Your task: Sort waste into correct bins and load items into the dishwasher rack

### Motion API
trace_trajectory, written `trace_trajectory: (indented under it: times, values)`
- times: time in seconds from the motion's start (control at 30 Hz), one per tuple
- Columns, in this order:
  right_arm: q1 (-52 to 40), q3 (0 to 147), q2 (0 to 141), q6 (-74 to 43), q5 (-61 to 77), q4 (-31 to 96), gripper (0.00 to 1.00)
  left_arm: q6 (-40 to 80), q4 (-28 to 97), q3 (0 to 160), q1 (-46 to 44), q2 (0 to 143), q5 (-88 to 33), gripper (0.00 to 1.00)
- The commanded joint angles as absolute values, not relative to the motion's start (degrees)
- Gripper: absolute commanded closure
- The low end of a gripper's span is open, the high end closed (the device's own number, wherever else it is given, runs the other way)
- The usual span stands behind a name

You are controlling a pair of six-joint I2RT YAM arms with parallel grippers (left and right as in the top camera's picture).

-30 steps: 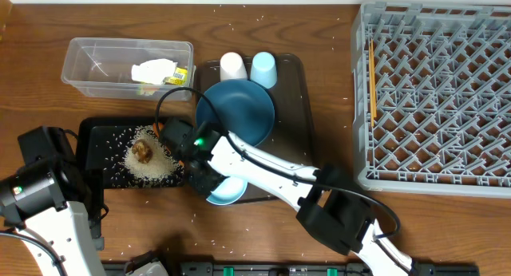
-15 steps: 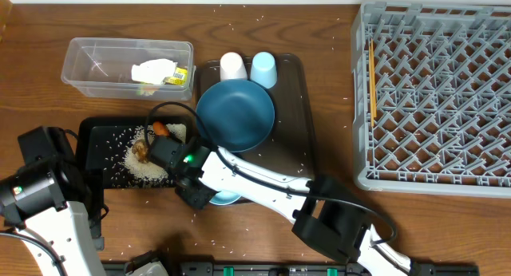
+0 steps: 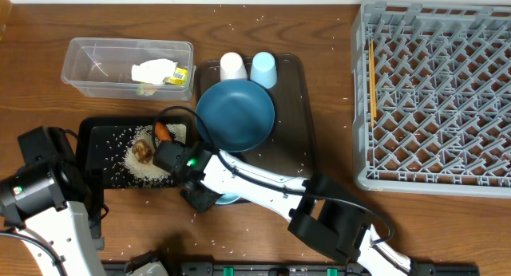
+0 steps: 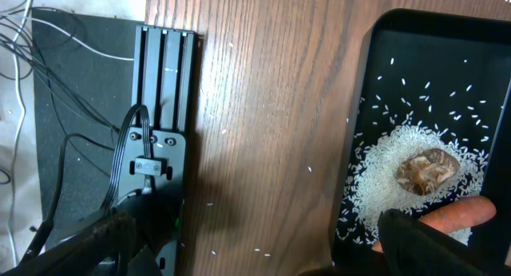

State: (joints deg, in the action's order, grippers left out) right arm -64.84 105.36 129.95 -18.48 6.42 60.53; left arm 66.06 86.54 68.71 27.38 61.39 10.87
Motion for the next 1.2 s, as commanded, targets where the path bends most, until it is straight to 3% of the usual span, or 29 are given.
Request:
trace_trajectory:
  times: [0.0,0.1,0.7,1.17]
  values:
    - [-64.62,105.95,130.63,-18.85,6.20,60.77,0.91,66.74,86.72,68.84,27.73,61.41,11.49,0.02]
    - [-64.12,106.67,130.63,-18.85,6.22,61.10,0.99,66.74,86.72,68.84,27.73,61.41,11.51,0.02]
    - [-56.03,116.64,126.93,-16.84,10.22,72.69,0.99,66.74,86.72,68.84,27.73,61.41,11.51,0.02]
    - [-40.71,116.62,112.12,-4.40,30.72,75.53,0.99,66.74,86.72,68.84,27.73,61.41,11.49,0.02]
